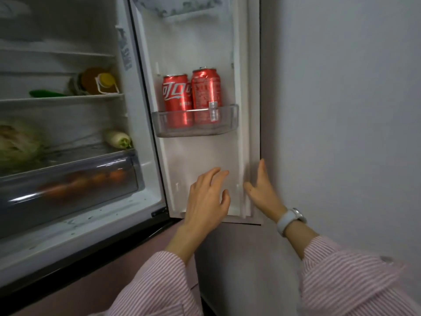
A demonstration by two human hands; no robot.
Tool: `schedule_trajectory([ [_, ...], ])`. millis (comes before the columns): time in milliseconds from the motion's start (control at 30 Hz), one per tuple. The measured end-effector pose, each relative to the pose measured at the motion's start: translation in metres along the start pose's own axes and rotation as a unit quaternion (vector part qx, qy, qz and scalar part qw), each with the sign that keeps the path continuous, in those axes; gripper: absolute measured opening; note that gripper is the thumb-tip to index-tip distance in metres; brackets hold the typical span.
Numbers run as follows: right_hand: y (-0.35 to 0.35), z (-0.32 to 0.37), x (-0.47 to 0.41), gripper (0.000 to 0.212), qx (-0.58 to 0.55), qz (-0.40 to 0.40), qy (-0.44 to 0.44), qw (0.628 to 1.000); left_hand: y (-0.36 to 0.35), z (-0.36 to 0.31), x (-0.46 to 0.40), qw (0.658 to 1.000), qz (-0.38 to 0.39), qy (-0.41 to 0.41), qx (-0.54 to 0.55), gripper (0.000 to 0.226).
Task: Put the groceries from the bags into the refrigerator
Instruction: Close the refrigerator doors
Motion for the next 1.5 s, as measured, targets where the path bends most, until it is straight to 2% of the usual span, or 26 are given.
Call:
schedule_trajectory([
  [67, -0.004, 0.002, 0.006, 0.077, -0.012, -0.015, 0.020, 1.000, 0.011, -0.002, -0.001, 1.000, -0.010, -0.010, -0.013, 0.049],
  [167, -0.002, 0.009, 0.025, 0.074, 0.033, -0.057, 0.072, 0.995, 0.029, -0.005, 0.006, 0.999, -0.032, -0.032, -0.026, 0.050],
  [333, 0.019, 0.032, 0.074, 0.049, -0.016, -0.138, 0.199, 0.970, 0.058, -0.010, 0.033, 0.993, -0.056, -0.078, -0.062, 0.056],
  [400, 0.020, 0.036, 0.077, 0.048, -0.023, -0.173, 0.194, 0.965, 0.073, -0.009, 0.043, 0.990, -0.066, -0.095, -0.085, 0.059],
  [500, -0.024, 0.046, 0.082, 0.060, -0.072, -0.106, 0.147, 0.981, 0.092, -0.002, 0.056, 0.988, -0.049, -0.106, -0.105, 0.062],
  [567, -0.049, 0.060, 0.098, 0.060, -0.098, -0.108, 0.195, 0.970, 0.103, 0.008, 0.063, 0.985, -0.035, -0.104, -0.131, 0.063],
  [633, -0.070, 0.073, 0.113, 0.060, -0.109, -0.088, 0.253, 0.957, 0.117, 0.027, 0.069, 0.987, -0.030, -0.075, -0.135, 0.063],
  [800, -0.129, 0.115, 0.136, 0.055, -0.073, 0.035, 0.381, 0.921, 0.154, 0.091, 0.089, 0.994, -0.046, 0.041, -0.090, 0.077],
  [967, -0.210, 0.137, 0.135, 0.067, 0.093, 0.084, 0.473, 0.872, 0.186, 0.174, 0.092, 0.982, -0.028, 0.142, -0.119, 0.092],
  [1133, -0.280, 0.148, 0.110, 0.088, 0.218, 0.083, 0.486, 0.842, 0.199, 0.244, 0.085, 0.967, 0.017, 0.193, -0.167, 0.099],
  [1200, -0.299, 0.152, 0.103, 0.096, 0.254, 0.071, 0.493, 0.829, 0.201, 0.264, 0.081, 0.963, 0.014, 0.210, -0.170, 0.094],
  [1500, -0.339, 0.154, 0.088, 0.109, 0.284, 0.030, 0.473, 0.833, 0.191, 0.313, 0.075, 0.955, 0.012, 0.240, -0.172, 0.080],
])
Point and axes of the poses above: each hand's wrist, its own x-axis away from the middle knuckle, its own y-axis out of the back of the hand, z = x × y, the point moved 9 cm from there along -x, towards the middle knuckle, and after that the axes turned 7 degrees about -z, right-handed, at the moved point
